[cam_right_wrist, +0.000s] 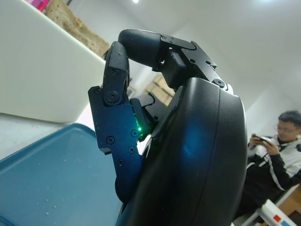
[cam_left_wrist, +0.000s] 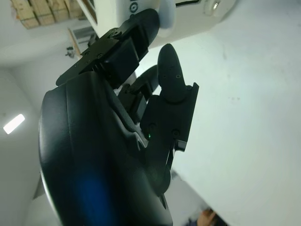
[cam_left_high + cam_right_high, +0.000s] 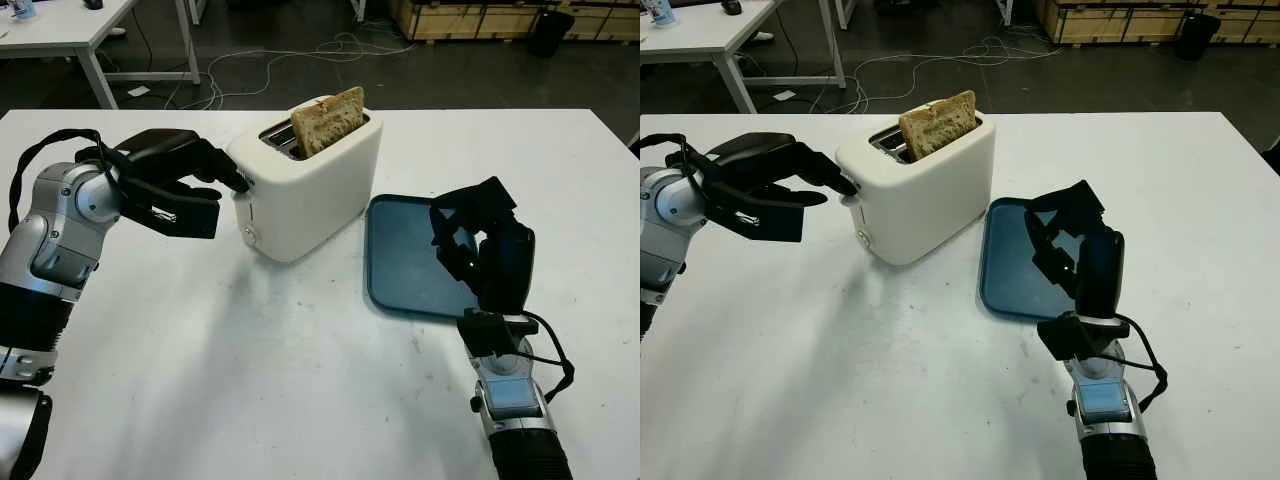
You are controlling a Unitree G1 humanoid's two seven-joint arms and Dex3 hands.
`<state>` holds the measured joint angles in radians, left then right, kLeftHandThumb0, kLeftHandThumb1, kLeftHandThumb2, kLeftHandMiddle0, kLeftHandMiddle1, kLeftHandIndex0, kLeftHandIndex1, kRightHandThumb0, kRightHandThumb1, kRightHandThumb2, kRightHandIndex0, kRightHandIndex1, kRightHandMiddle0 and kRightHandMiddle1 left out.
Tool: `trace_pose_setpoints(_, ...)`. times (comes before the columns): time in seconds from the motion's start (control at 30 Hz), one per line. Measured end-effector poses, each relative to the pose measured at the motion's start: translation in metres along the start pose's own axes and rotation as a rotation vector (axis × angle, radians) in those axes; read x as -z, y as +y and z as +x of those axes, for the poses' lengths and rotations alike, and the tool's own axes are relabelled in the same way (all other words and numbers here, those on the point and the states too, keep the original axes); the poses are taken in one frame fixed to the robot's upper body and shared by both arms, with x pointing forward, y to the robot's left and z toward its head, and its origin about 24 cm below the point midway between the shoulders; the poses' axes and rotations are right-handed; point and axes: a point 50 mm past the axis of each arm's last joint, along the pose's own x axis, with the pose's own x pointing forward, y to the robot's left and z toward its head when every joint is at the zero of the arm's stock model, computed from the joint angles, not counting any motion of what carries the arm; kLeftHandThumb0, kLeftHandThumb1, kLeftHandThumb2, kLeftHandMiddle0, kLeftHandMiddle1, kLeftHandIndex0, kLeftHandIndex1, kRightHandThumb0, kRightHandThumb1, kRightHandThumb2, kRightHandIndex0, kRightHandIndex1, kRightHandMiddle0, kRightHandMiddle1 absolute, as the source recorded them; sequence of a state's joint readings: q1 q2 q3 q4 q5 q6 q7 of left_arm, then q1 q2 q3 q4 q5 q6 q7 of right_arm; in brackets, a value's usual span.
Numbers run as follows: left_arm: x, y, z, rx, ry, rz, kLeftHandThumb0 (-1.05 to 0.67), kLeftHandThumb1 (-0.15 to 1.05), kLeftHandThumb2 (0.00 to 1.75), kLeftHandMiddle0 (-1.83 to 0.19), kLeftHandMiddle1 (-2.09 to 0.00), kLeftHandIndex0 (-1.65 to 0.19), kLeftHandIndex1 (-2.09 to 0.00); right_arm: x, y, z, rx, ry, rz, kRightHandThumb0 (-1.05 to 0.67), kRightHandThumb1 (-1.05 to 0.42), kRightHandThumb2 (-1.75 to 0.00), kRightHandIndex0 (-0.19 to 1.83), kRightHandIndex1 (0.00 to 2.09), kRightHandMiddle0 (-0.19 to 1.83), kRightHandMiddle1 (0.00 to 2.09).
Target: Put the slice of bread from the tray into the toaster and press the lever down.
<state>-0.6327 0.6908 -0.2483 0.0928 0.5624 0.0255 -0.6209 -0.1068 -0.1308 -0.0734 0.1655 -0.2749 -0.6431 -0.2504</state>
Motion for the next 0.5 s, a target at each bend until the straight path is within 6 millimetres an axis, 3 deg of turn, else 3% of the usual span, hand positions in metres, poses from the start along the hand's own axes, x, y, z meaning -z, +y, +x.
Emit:
trace_pose_setpoints(0.03,-0.007,-0.012,0.006,0.042,0.007,0.037,-0.2,0.92,0.27,-0.79,-0.63,-0.96,-0.08,-0.001,-0.002,-0.001,0.001,0.0,0.003,-0.41,-0.92,-0.36,0.9,1.75,0.57,1.74)
trace_pose_setpoints(0.07,-0.013,-0.028,0.013,0.084,0.026,0.066,-0.22,0.92,0.3,-0.82,-0.65,-1.0,-0.06,-0.001,-0.003,-0.003,0.005,0.001,0.007,-0.41,-0.92,-0.36,0.9,1.75,0.57,1.74)
trace_pose_setpoints(0.2,-0.03,-0.054,0.042,0.02,0.154,-0.01,-0.27,0.92,0.43,-0.77,-0.4,-0.88,-0.02,0.001,-0.008,-0.008,0.01,0.024,0.006,-0.41,-0.92,-0.36,0.89,1.75,0.69,1.35)
trace_pose_setpoints(0.3,-0.034,-0.068,0.056,-0.034,0.254,-0.066,-0.28,0.92,0.48,-0.79,-0.38,-0.89,-0.03,0.003,-0.011,-0.009,0.01,0.028,-0.004,-0.38,-0.92,-0.38,0.88,1.75,0.68,1.38)
trace_pose_setpoints(0.4,-0.04,-0.075,0.064,-0.048,0.314,-0.093,-0.26,0.92,0.46,-0.71,-0.32,-0.8,0.0,0.006,-0.017,-0.01,-0.001,0.035,-0.032,-0.36,-0.92,-0.39,0.87,1.75,0.62,1.57)
trace_pose_setpoints(0.5,-0.044,-0.074,0.07,-0.039,0.354,-0.082,-0.28,0.92,0.43,-0.74,-0.32,-0.81,-0.01,0.006,-0.021,-0.009,-0.013,0.033,-0.052,-0.34,-0.92,-0.38,0.88,1.75,0.68,1.4)
